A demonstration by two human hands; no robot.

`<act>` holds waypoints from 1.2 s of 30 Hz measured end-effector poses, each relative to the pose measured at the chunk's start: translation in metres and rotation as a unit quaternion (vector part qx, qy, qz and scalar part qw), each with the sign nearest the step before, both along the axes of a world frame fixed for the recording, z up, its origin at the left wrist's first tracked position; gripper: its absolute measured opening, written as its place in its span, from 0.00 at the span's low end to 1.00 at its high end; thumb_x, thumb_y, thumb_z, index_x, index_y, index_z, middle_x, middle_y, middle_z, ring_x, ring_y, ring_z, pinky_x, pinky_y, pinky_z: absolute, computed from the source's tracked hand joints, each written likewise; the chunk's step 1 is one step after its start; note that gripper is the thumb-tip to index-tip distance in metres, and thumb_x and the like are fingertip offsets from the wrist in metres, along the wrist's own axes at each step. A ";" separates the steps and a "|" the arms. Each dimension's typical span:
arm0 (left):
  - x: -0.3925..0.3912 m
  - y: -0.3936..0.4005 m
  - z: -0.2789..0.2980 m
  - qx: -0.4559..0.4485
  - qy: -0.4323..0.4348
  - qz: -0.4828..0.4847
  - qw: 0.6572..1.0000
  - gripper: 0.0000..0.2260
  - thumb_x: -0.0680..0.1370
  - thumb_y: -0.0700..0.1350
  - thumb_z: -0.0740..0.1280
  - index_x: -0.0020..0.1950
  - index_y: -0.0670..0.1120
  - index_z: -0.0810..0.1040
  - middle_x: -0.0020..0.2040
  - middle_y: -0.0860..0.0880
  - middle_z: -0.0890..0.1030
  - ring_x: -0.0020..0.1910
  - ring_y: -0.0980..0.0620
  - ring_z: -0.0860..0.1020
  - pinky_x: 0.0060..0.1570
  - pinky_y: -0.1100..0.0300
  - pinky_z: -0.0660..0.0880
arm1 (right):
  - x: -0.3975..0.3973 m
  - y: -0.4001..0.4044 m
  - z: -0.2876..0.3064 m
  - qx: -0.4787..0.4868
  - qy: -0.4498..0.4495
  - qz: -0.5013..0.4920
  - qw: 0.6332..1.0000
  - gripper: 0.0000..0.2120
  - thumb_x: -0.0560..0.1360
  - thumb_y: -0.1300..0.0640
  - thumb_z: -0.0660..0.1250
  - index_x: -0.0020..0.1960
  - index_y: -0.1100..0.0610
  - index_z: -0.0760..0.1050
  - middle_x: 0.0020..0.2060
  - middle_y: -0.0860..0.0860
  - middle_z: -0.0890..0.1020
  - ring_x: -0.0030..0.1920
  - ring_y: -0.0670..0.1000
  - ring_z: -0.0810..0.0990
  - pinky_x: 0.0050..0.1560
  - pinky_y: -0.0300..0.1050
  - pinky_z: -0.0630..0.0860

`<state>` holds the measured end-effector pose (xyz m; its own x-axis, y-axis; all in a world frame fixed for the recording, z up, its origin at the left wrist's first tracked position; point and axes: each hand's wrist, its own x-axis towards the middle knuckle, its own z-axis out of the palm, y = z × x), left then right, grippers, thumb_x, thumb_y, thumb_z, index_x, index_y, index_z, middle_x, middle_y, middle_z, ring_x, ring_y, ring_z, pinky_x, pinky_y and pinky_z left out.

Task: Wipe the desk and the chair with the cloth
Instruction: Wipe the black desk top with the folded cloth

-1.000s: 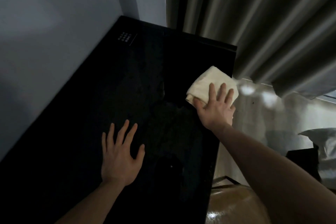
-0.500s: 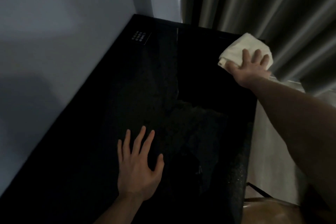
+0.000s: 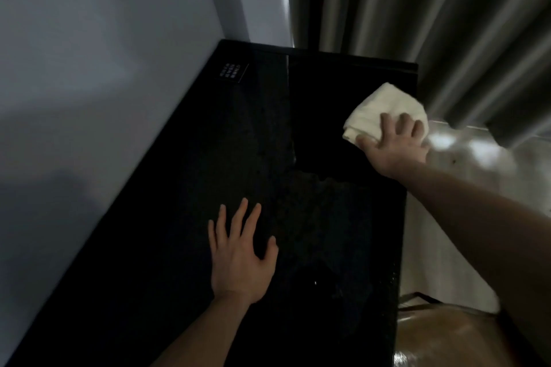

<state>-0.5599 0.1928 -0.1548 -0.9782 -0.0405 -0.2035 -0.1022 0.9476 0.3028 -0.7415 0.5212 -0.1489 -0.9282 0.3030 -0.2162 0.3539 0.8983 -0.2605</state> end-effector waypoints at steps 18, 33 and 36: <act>-0.002 0.003 -0.003 -0.015 -0.003 0.002 1.000 0.34 0.78 0.68 0.51 0.84 0.62 0.55 0.85 0.59 0.49 0.84 0.48 0.41 0.82 0.42 0.40 | -0.017 0.011 -0.006 0.023 -0.029 0.066 0.997 0.45 0.76 0.22 0.50 0.85 0.40 0.41 0.86 0.53 0.39 0.84 0.64 0.35 0.79 0.76 0.45; -0.001 0.001 -0.004 0.015 0.001 0.008 1.000 0.33 0.78 0.68 0.52 0.83 0.64 0.55 0.84 0.63 0.47 0.84 0.52 0.37 0.82 0.42 0.40 | -0.109 0.017 0.016 0.029 -0.090 0.004 0.995 0.47 0.73 0.18 0.48 0.84 0.37 0.39 0.85 0.53 0.38 0.83 0.66 0.36 0.77 0.79 0.46; 0.000 0.003 -0.003 0.002 0.000 0.008 1.000 0.33 0.78 0.68 0.51 0.84 0.62 0.56 0.85 0.61 0.48 0.84 0.50 0.38 0.82 0.41 0.42 | -0.090 0.013 0.012 0.035 -0.084 0.017 0.996 0.47 0.73 0.18 0.46 0.84 0.37 0.39 0.85 0.52 0.38 0.83 0.65 0.35 0.77 0.79 0.46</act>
